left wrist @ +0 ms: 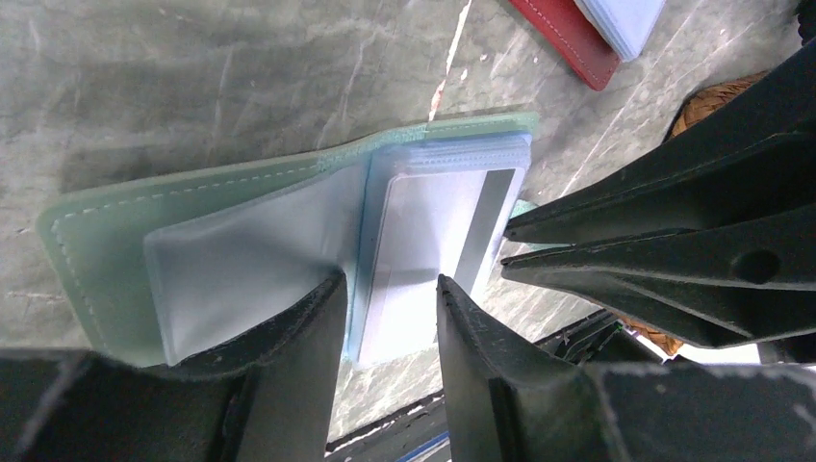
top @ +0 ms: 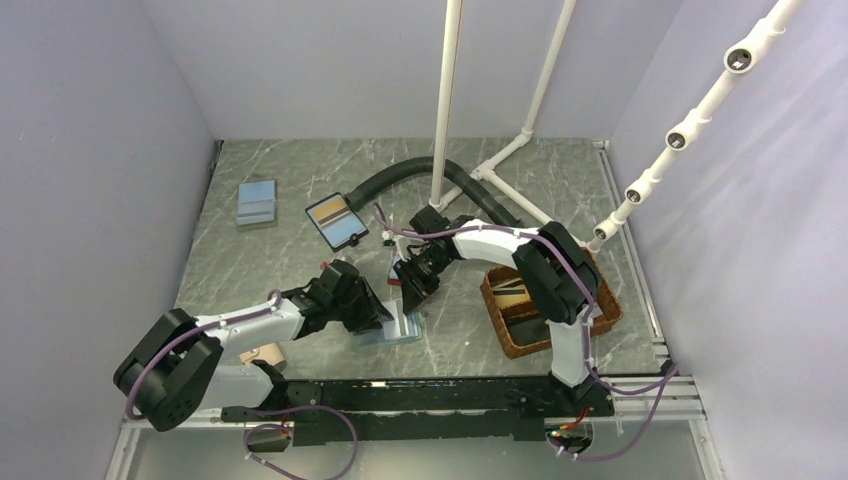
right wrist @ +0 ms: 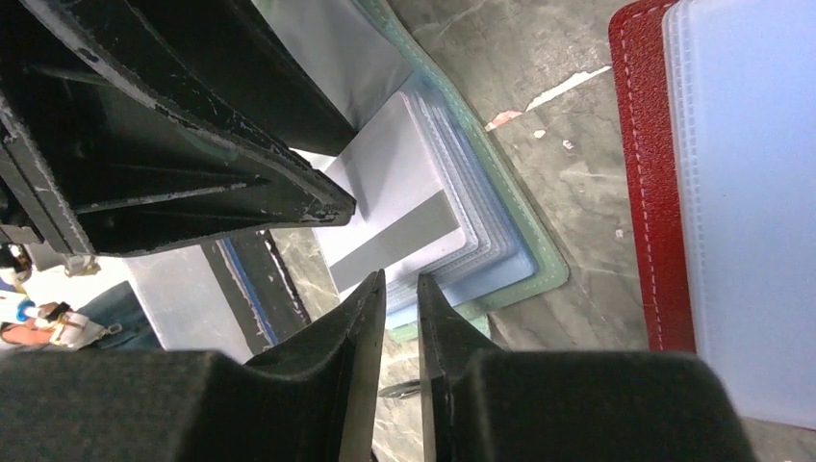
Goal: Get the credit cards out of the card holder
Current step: Remove the credit card from the card holder.
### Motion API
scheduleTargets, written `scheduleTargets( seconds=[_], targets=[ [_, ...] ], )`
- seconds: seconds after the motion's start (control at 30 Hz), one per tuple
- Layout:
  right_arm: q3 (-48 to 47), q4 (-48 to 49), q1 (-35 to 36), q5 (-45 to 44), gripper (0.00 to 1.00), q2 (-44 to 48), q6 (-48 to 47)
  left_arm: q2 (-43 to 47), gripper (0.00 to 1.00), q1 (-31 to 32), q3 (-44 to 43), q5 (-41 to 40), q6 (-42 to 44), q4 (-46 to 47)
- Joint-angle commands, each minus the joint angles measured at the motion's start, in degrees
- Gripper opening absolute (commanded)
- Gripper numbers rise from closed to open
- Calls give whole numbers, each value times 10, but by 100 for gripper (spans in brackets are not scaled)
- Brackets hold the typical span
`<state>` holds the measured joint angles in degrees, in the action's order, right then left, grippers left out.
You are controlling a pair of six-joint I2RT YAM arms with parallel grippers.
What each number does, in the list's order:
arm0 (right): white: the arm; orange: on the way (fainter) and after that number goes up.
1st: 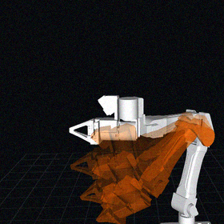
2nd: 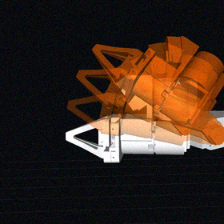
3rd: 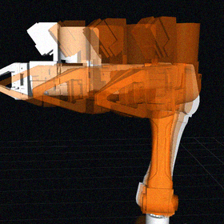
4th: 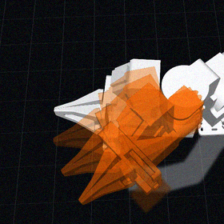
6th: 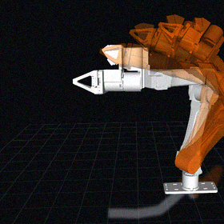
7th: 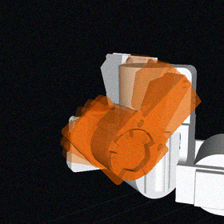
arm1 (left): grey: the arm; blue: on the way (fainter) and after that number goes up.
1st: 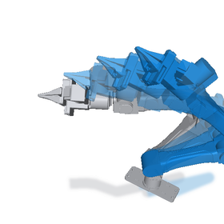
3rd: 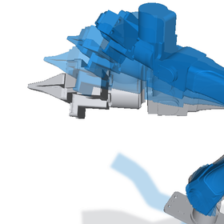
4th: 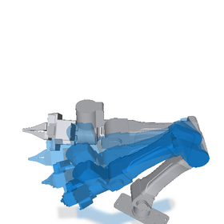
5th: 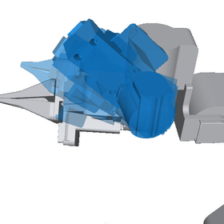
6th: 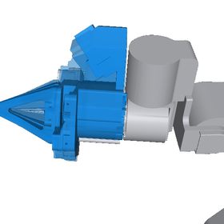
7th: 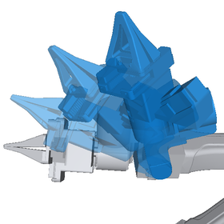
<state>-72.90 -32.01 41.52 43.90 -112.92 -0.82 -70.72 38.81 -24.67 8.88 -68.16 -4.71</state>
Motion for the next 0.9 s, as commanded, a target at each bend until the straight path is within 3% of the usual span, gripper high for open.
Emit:
scheduleTargets(
  seconds=[0.0,0.1,0.23,0.33,0.6,0.7,0.87],
  targets=[
    [-12,16,10,15,20,-9,7,-28,45,-4,6,16,8,25],
    [-14,13,21,-3,15,-17,7,-40,45,-3,6,22,9,37],
    [-27,-1,31,-44,0,-34,7,-46,44,-3,4,30,12,43],
    [-31,-7,36,-73,0,-43,7,-47,43,-5,7,36,12,67],
    [-40,-15,60,-89,0,-56,5,-37,24,-11,30,47,1,113],
    [-45,-17,69,-85,0,-64,4,-36,0,-16,31,52,3,119],
    [-42,-23,71,-119,0,-68,0,-8,0,-21,48,63,10,141]
  ],
)
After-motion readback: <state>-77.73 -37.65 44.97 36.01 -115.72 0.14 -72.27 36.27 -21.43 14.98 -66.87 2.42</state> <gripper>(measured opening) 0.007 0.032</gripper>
